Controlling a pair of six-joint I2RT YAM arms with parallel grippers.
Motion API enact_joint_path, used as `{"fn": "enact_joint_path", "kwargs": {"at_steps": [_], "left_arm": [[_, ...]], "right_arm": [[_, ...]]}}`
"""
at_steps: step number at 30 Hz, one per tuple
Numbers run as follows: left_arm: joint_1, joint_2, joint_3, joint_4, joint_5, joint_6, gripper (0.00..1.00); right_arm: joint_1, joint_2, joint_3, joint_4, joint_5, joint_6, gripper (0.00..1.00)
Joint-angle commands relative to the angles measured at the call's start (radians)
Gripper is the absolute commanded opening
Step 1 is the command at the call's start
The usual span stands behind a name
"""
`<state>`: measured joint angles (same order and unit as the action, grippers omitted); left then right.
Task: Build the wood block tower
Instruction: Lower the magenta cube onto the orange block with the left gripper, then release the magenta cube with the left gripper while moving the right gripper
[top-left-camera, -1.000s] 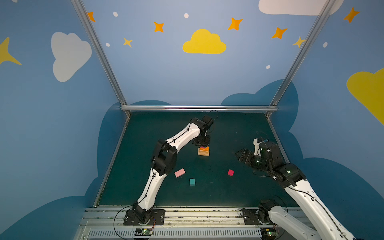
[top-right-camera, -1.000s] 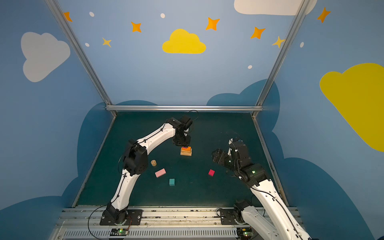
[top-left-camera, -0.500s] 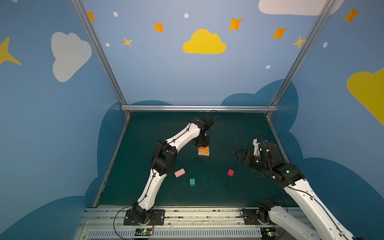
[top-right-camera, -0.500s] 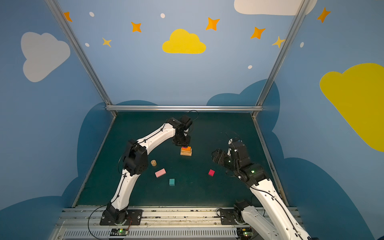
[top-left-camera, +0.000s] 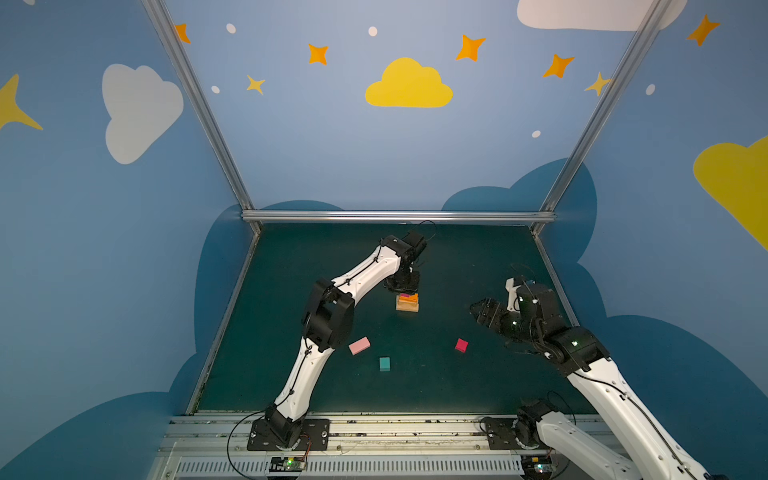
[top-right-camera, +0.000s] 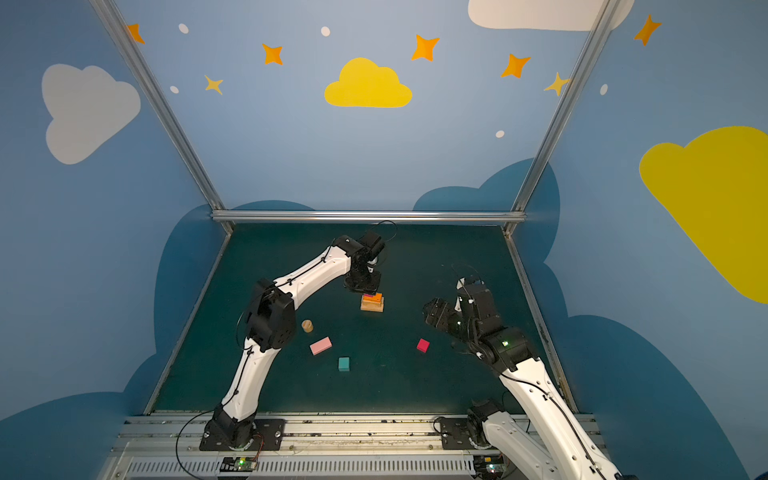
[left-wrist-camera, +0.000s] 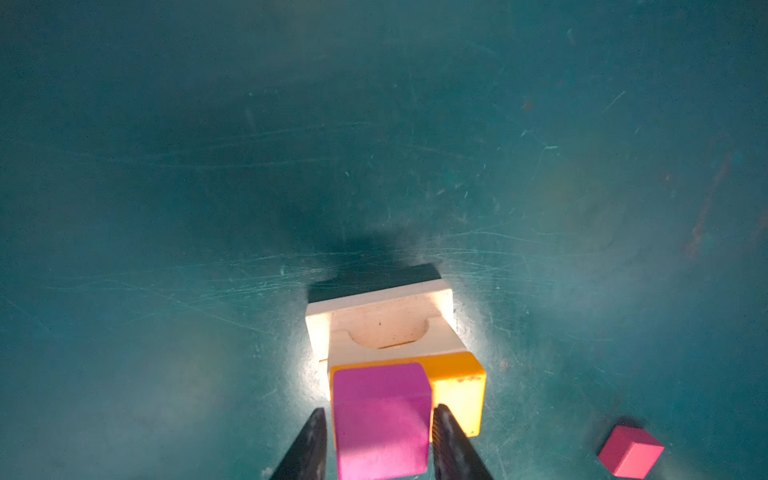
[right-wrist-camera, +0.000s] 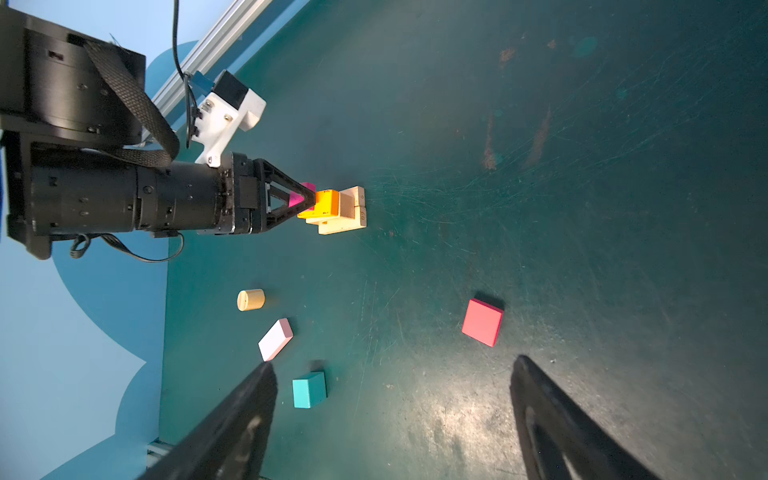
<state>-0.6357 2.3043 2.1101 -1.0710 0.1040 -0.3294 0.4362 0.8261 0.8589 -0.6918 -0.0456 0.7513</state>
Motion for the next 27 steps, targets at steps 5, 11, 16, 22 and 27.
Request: {"fn": "enact_joint_path", "kwargs": {"at_steps": [5, 11, 16, 22, 27], "left_arm": [[-0.001, 0.0, 0.021, -0.029, 0.0, 0.006, 0.44], [-0.001, -0.04, 0.044, -0.04, -0.015, 0.009, 0.51], [0.0, -0.098, 0.074, -0.054, -0.039, 0.023, 0.55], [0.007, -0.222, 0.024, -0.023, -0.052, 0.032, 0.55], [0.023, -0.379, -0.115, 0.069, -0.05, 0.035, 0.54]], "right_arm": [[0.005, -0.008, -0.01, 0.012, 0.001, 0.005, 0.86], [0.011, 0.015, -0.008, 0.002, -0.02, 0.003, 0.83], [0.071, 0.072, -0.008, -0.043, 0.006, 0.005, 0.74], [0.149, 0.194, -0.01, -0.114, 0.076, 0.029, 0.75], [0.157, 0.311, -0.026, -0.12, 0.09, 0.05, 0.76]]}}
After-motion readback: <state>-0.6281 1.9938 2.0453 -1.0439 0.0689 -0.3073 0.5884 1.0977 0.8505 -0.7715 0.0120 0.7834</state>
